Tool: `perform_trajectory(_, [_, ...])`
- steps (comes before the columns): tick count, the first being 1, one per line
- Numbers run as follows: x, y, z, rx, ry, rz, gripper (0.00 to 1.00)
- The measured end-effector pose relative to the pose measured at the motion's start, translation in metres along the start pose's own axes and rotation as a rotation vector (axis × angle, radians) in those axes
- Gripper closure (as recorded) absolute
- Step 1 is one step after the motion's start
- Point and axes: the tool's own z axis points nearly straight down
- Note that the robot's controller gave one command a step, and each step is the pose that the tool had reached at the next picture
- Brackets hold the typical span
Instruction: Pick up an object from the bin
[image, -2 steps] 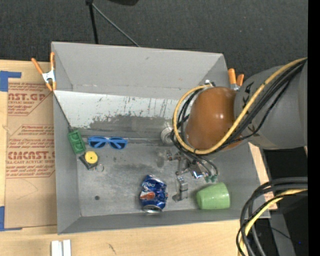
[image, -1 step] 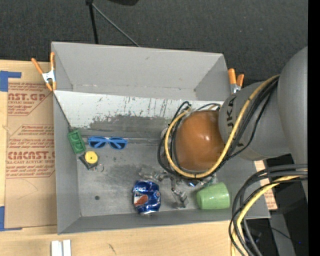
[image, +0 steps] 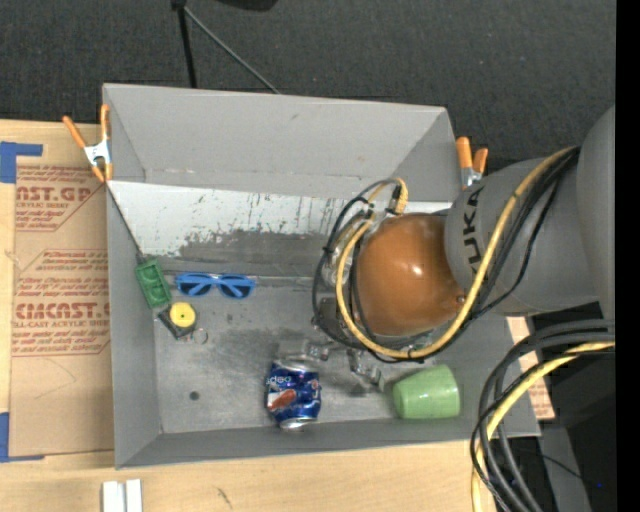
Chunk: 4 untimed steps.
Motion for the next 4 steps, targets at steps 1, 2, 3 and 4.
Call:
perform_trajectory(1, [0.001, -0.001, -0.005, -0.003, -0.005, -0.618, 0.0])
perform_trajectory(2, [-0.001, 0.003, -0.007, 0.021, -0.016, -1.001, 0.0])
perform_trajectory(3, [0.008, 0.015, -0.001, -0.04, 0.007, -1.269, 0.0])
perform_trajectory(4, [0.009, 0.02, 0.007, -0.059, -0.018, -1.753, 0.0])
